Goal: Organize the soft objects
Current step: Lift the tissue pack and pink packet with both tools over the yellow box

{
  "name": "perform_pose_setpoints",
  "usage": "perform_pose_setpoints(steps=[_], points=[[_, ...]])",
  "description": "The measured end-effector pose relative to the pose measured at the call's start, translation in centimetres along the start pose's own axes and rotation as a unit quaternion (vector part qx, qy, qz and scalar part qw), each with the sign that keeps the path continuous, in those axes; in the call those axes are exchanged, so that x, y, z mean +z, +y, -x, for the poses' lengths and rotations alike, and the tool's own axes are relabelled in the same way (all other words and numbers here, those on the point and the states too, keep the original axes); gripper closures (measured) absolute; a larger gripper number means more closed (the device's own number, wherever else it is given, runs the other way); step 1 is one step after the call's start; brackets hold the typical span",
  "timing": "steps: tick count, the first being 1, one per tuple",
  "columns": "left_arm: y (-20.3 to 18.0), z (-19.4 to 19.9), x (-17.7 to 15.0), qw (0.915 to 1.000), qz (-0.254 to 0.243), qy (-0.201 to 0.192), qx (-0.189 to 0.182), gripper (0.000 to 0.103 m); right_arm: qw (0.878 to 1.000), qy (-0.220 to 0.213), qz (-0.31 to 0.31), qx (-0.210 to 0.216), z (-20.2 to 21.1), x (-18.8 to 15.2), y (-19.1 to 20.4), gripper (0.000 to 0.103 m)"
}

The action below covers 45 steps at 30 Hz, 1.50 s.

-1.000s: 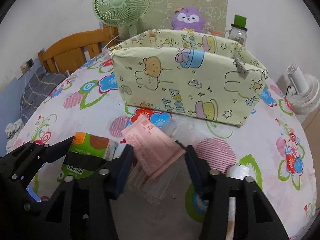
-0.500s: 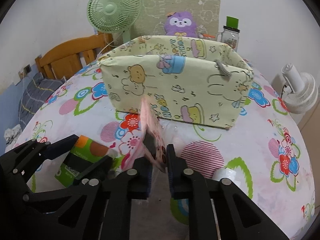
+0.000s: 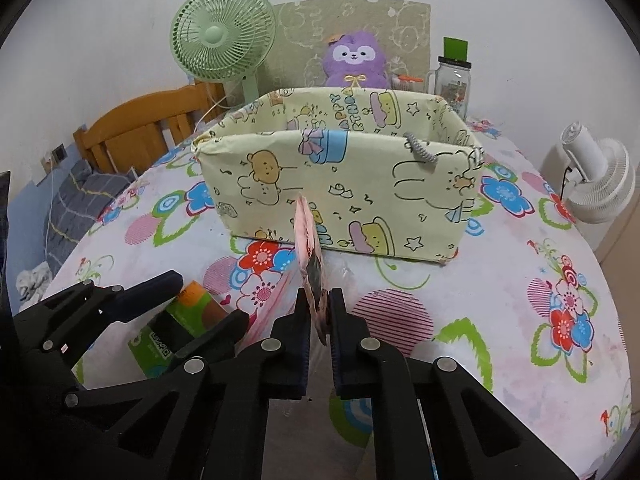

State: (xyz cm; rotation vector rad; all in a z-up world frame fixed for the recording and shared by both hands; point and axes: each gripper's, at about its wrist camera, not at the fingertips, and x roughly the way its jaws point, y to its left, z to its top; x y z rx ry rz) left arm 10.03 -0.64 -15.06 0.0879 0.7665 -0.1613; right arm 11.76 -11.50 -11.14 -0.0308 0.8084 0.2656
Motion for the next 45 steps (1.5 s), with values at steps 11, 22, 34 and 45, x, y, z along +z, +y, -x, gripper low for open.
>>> perform_pose_setpoints(steps=[11, 22, 34, 45], points=[[0.0, 0.4, -0.4, 1.0, 0.005, 0.004, -0.002, 0.047, 1.0, -0.005, 0.004, -0.003, 0.9, -0.6, 0.3, 0.092], [0.4, 0.1, -1.7, 0.9998, 0.007, 0.013, 0.009, 0.049, 1.0, 0.002, 0.003, 0.005, 0.3, -1.1, 0.7, 0.092], [-0.9, 1.3, 0.1, 0.9998, -0.01, -0.013, 0.007, 0.056, 1.0, -0.02, 0.0, -0.011, 2.0, -0.3, 0.0, 0.092], [-2.4, 3.0, 2.0, 0.999, -0.016, -0.041, 0.0, 0.056, 0.999, -0.05, -0.006, -0.021, 4.7, 1.3, -1.0, 0.092]])
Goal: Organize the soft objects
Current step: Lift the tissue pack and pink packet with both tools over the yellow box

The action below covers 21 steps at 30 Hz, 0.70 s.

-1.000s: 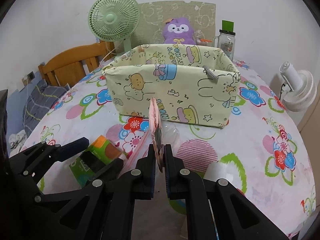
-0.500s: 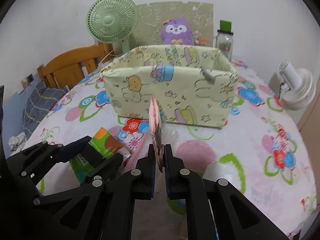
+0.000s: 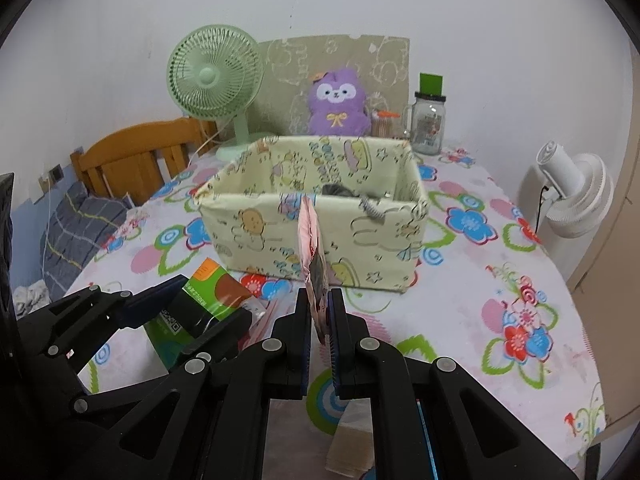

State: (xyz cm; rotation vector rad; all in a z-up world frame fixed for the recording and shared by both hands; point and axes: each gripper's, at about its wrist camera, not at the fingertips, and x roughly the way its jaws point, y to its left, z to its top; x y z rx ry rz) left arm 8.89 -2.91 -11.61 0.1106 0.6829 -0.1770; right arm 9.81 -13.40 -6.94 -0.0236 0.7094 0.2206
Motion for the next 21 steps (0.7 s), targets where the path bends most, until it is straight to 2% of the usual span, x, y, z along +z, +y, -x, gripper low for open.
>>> perform_pose_setpoints(steps=[21], points=[[-1.4, 1.7, 3.1, 0.9993, -0.008, -0.036, -0.001, 0.056, 0.999, -0.028, 0.003, -0.02, 2.1, 2.9, -0.6, 0.092]])
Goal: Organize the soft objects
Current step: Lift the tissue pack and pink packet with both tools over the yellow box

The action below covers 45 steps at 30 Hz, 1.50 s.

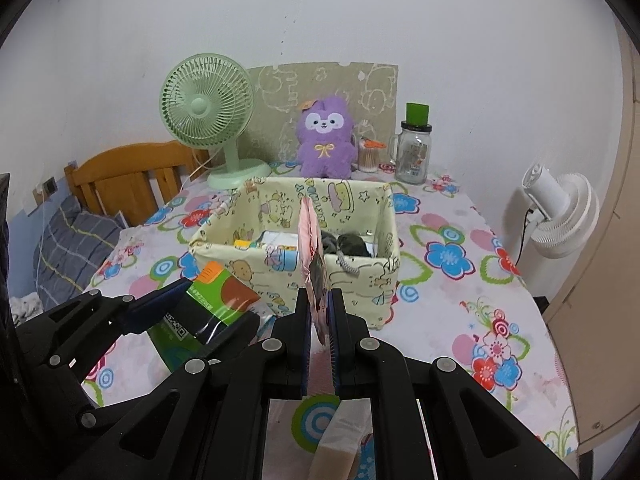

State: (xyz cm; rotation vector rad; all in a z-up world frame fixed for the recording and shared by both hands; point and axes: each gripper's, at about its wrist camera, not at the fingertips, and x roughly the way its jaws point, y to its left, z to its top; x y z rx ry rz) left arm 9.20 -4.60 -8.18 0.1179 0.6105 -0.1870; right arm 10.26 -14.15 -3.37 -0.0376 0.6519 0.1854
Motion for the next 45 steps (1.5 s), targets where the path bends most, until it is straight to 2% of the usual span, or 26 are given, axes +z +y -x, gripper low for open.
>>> perform_pose_setpoints(steps=[24, 30, 45], points=[[0.9, -2.8, 3.7, 0.9999, 0.006, -0.009, 0.012, 0.056, 1.0, -0.005, 0.005, 0.008, -3.3, 3.9, -1.0, 0.092], [1.5, -4.1, 4.5, 0.9997, 0.024, -0.008, 0.002, 0.056, 1.0, -0.005, 0.004, 0.009, -4.6, 4.8, -1.2, 0.092], [2.6, -7.3, 6.2, 0.9994, 0.025, -0.005, 0.023, 0.056, 1.0, -0.004, -0.007, 0.018, -8.0, 6.5, -1.6, 0.092]])
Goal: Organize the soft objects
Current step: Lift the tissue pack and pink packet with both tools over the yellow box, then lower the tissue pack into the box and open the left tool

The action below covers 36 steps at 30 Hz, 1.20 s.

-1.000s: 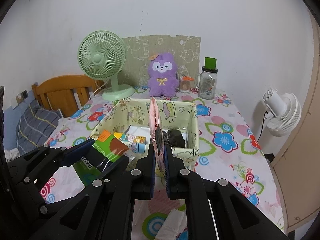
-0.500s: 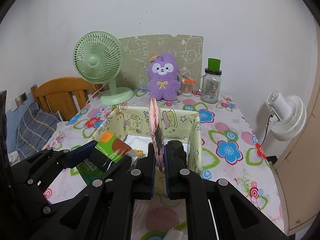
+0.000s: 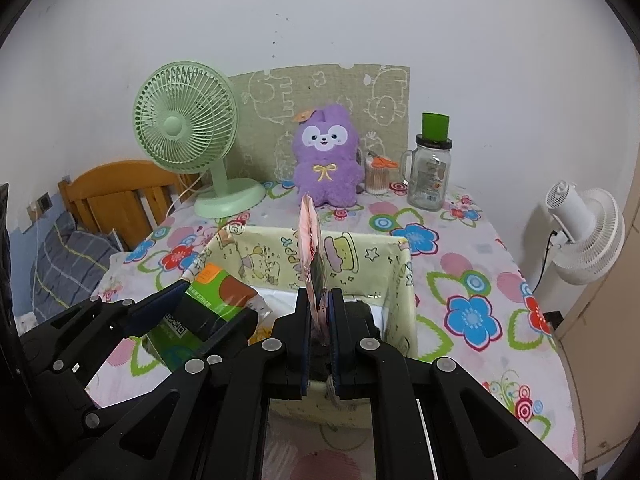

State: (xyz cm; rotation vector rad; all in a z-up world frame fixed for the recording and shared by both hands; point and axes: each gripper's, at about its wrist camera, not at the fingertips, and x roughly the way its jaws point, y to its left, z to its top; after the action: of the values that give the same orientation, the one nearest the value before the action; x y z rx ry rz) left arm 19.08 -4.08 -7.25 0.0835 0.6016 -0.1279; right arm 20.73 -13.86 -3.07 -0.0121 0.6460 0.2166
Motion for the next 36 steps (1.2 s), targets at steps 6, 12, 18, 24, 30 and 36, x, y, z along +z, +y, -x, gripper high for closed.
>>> perform_pose_setpoints(steps=[6, 12, 18, 24, 30, 36], points=[[0.5, -0.8, 0.7, 1.0, 0.005, 0.001, 0.0, 0.056, 1.0, -0.001, -0.004, 0.006, -0.8, 0.7, 0.1, 0.092], [0.7, -1.7, 1.6, 1.0, 0.006, 0.002, 0.0, 0.056, 1.0, -0.002, -0.007, 0.009, -1.3, 1.2, 0.0, 0.092], [0.8, -2.5, 2.3, 1.0, -0.002, 0.001, -0.004, 0.053, 1.0, -0.005, -0.004, 0.02, -2.4, 2.1, -0.1, 0.092], [1.1, -3.8, 2.1, 0.9999, -0.005, 0.012, 0.004, 0.03, 1.0, 0.007, -0.002, 0.028, -3.6, 1.8, 0.0, 0.092], [1.4, -4.4, 1.6, 0.9997, -0.005, 0.022, 0.01, 0.019, 0.999, 0.019, 0.005, 0.035, -4.4, 1.3, 0.4, 0.092], [1.6, -5.2, 0.7, 0.9992, -0.007, 0.039, 0.001, 0.016, 0.998, 0.035, 0.012, 0.05, -5.1, 0.6, 0.5, 0.092]])
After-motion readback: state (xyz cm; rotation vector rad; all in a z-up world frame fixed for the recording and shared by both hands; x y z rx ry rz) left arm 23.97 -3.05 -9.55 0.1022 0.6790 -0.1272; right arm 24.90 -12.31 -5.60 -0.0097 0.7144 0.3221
